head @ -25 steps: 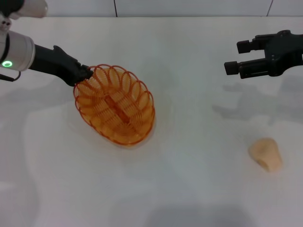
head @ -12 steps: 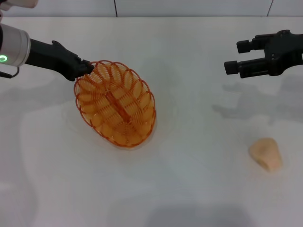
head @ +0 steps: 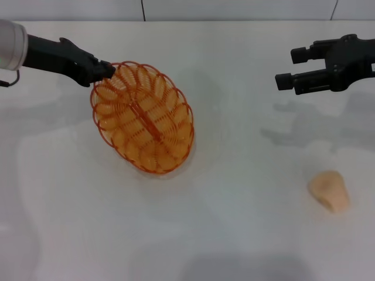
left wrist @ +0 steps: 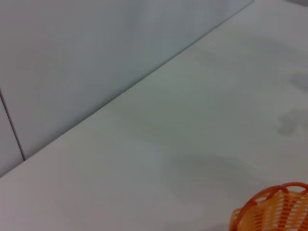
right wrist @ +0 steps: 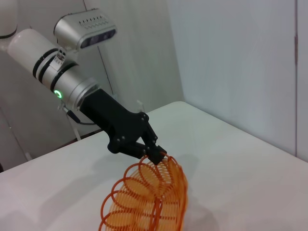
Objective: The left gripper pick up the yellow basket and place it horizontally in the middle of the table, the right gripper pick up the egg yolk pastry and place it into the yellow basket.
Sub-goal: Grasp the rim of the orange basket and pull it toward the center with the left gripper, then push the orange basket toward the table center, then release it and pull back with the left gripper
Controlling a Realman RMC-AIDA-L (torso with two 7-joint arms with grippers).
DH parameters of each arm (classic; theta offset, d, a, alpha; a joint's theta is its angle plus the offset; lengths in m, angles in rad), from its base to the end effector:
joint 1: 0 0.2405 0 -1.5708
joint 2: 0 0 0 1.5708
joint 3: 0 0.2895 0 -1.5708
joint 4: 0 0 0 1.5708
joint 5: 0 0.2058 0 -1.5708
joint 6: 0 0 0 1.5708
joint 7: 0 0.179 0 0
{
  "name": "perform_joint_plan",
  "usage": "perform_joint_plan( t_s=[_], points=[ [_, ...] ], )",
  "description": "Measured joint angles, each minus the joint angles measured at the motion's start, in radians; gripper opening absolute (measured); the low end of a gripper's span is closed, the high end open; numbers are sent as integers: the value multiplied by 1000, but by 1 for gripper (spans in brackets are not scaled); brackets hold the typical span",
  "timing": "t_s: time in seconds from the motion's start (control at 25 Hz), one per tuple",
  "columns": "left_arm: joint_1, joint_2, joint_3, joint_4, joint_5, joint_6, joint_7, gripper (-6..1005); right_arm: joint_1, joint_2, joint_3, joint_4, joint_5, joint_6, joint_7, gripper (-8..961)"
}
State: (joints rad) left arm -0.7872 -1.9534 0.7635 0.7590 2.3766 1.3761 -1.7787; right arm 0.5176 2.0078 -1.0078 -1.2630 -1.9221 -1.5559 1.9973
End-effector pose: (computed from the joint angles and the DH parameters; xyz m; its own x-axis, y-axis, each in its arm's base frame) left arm -0.2545 0.4519 0.0060 0.8880 0.4416 0.1285 0.4568 -0.8145 -0.3576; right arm 0.1872 0.3850 0.0247 0.8664 -0.3318 -0.3732 -0.4274 -0.8792 -0.2106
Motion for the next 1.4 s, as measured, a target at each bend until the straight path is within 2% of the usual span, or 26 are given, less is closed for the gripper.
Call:
perform_joint_plan(
  t_s=[0.52, 0.56, 0.84, 1.0, 1.4],
  points=[
    [0, 8, -1, 0, -13, 24, -149, 43, 13, 0, 1, 2, -6, -2, 2, 753],
    [-4, 15, -1, 0, -8, 45, -239, 43, 13, 0, 1, 2, -7, -2, 2, 753],
    [-11, 23, 11, 31, 5, 99, -413, 43, 24, -1, 0, 2, -8, -4, 5, 752],
    [-28, 29, 13, 35, 65, 112, -528, 43, 27, -1, 0, 2, -8, -4, 7, 752],
    [-53, 4, 22, 28, 118, 133, -693, 42, 29, -3, 6, 5, -8, -1, 8, 751]
  ],
)
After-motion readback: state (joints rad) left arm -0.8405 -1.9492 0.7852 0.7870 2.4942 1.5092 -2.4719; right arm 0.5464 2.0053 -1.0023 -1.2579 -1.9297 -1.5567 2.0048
